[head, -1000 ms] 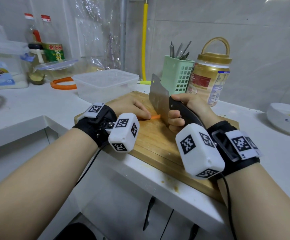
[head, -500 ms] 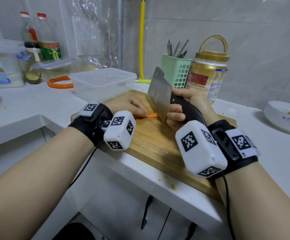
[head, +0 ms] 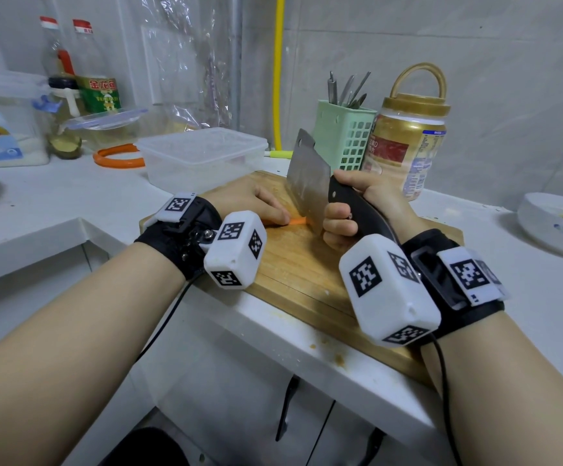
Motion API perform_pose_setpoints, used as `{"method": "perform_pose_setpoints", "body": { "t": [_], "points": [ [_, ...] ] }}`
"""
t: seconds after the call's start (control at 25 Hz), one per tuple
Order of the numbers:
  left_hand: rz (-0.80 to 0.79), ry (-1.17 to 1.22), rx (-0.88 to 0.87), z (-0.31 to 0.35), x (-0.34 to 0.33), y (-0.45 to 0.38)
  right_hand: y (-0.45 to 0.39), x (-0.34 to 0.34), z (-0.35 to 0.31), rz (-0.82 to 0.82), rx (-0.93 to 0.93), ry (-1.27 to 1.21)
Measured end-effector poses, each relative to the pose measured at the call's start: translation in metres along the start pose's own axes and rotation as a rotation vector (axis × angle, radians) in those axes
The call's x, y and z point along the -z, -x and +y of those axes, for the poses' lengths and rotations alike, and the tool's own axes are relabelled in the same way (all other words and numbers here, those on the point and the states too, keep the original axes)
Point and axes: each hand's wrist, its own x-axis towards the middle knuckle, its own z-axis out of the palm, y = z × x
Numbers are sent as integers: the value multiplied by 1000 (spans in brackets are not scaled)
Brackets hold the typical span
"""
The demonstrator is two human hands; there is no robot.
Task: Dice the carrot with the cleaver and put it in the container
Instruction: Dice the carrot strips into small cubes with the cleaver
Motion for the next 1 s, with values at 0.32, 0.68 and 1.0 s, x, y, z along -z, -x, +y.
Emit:
{"method": "perform_pose_setpoints", "body": {
  "t": [0.32,0.68,1.0],
  "points": [
    [9,-4,2,3,0,-1,-3,1,0,15,-49,8],
    [-1,27,-29,0,1,-1,-2,11,-2,-16,15,-65],
    [-9,8,-43,1,1,-2,0,5,0,-38,31,-46]
  ]
}}
